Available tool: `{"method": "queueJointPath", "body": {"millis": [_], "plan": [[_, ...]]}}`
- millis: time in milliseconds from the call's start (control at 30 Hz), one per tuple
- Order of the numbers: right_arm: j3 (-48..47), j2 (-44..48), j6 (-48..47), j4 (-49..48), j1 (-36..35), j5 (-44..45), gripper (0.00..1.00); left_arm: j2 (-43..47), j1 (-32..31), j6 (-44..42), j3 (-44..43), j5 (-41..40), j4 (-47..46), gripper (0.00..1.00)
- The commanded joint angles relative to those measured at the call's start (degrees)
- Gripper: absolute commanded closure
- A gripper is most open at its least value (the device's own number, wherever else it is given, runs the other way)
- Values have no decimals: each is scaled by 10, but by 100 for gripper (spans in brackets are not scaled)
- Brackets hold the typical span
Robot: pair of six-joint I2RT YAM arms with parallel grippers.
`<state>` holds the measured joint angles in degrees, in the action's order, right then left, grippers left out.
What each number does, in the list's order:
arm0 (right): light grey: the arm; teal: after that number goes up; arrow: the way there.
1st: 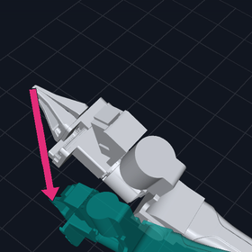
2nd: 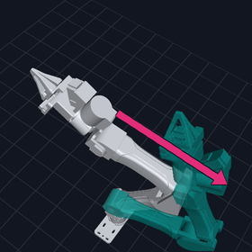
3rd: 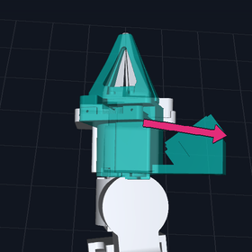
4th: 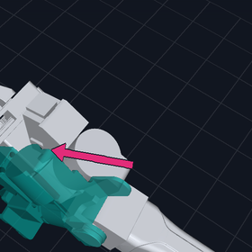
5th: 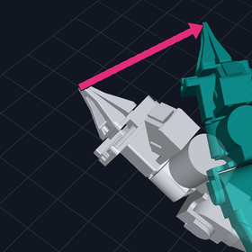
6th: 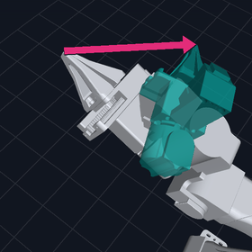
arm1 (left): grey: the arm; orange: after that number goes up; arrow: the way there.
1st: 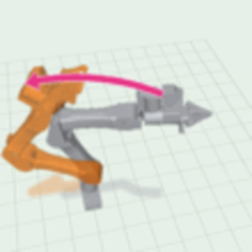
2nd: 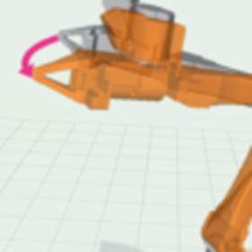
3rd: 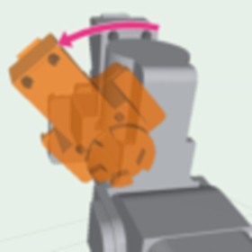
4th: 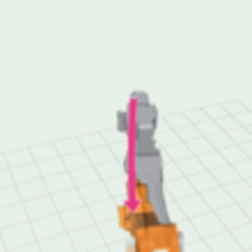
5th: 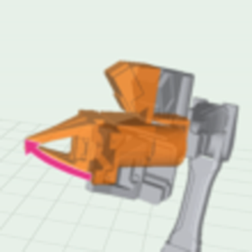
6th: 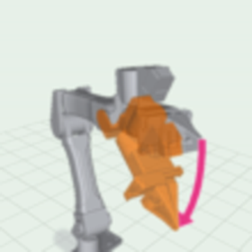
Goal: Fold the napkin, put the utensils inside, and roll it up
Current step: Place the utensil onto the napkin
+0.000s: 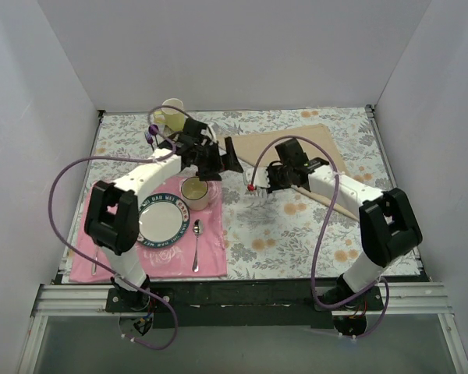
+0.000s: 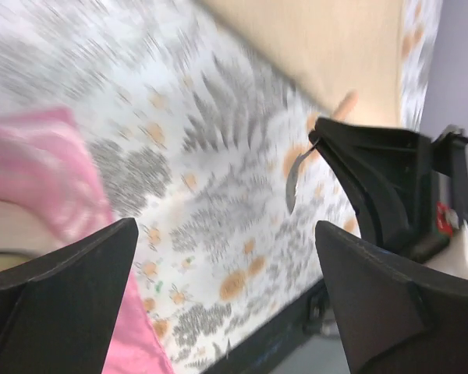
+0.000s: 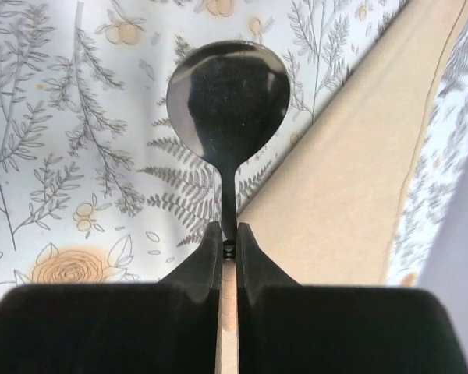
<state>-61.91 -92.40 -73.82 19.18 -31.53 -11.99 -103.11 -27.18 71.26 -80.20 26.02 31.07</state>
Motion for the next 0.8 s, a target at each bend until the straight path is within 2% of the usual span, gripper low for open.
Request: {"method": "queueJointPath", "body": {"millis": [0, 200, 300, 433, 533, 767], "plan": [[-131, -73, 157, 106, 56, -34, 99, 120, 40, 43, 22, -125, -72, 2], [-289, -212, 275, 242, 103, -16, 99, 139, 45, 38, 36, -128, -89, 2], [-306, -247, 292, 263, 125, -15, 99, 135, 45, 41, 43, -110, -99, 2], [-302, -256, 297, 243, 139, 6, 99, 128, 46, 49, 54, -86, -116, 2], [-339, -285, 303, 280, 147, -8, 99, 121, 45, 51, 55, -76, -120, 2], [-363, -306, 325, 283, 147, -11, 99, 112, 45, 49, 52, -64, -124, 2]]}}
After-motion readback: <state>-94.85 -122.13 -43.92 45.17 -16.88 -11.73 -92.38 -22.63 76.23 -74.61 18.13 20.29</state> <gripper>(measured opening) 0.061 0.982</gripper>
